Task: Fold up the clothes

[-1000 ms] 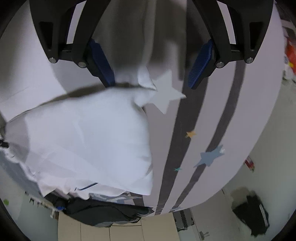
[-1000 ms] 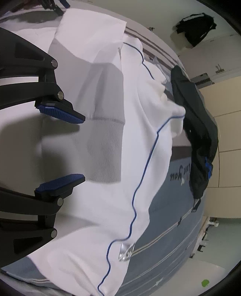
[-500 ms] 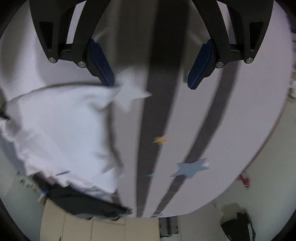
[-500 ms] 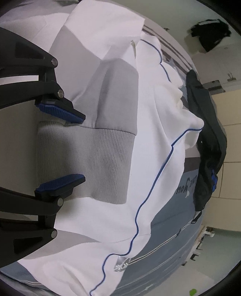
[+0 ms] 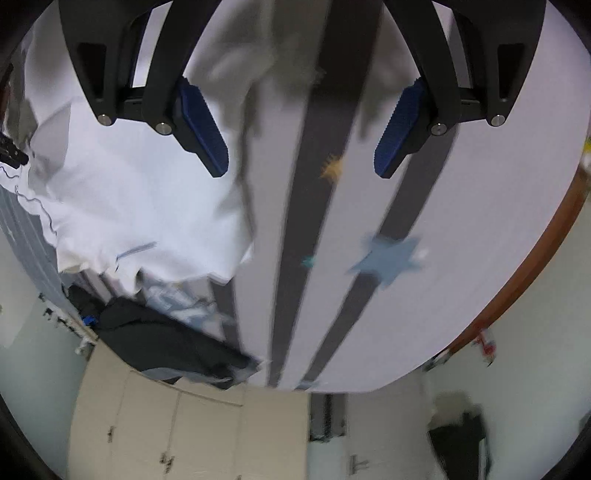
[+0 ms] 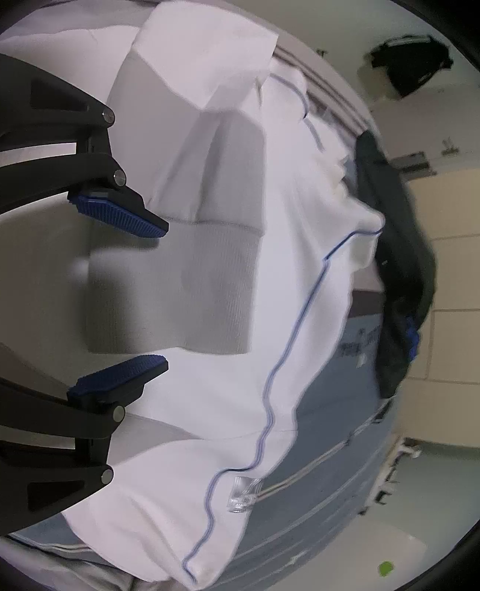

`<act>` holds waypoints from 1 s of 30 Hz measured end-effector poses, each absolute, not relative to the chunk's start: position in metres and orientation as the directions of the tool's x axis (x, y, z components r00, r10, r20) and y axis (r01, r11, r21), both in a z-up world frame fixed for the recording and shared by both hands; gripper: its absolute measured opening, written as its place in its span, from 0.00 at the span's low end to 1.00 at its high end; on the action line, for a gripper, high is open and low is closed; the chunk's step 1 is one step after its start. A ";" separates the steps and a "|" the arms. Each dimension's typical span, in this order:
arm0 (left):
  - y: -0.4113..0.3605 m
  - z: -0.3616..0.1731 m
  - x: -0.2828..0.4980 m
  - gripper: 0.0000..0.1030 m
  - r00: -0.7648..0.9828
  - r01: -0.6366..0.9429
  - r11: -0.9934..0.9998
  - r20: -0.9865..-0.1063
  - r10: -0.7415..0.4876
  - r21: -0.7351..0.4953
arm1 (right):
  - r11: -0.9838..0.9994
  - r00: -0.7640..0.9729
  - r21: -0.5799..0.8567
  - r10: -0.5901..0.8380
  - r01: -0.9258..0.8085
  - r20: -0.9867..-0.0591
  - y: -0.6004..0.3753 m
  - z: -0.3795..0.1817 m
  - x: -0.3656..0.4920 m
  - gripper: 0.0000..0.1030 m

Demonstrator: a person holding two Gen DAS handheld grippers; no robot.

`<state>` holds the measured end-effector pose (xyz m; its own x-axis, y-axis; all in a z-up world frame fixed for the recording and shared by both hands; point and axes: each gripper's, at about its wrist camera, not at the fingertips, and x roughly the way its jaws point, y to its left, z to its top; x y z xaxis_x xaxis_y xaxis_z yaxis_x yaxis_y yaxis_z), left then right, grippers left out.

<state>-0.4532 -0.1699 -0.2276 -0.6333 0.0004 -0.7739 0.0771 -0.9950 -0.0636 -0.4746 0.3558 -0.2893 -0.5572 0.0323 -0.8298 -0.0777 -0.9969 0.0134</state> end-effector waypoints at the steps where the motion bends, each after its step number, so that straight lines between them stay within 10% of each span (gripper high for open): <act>1: -0.161 -0.231 -0.468 0.78 -0.635 0.061 -0.997 -0.772 -0.003 -0.047 | -0.998 -0.570 0.016 0.025 -0.067 -0.821 0.352 -0.285 -0.477 0.60; 30: -0.139 -0.278 -0.590 0.71 -0.558 -0.035 -0.995 -0.828 -0.061 0.096 | -0.992 -0.525 0.017 0.051 -0.123 -0.849 0.352 -0.317 -0.521 0.59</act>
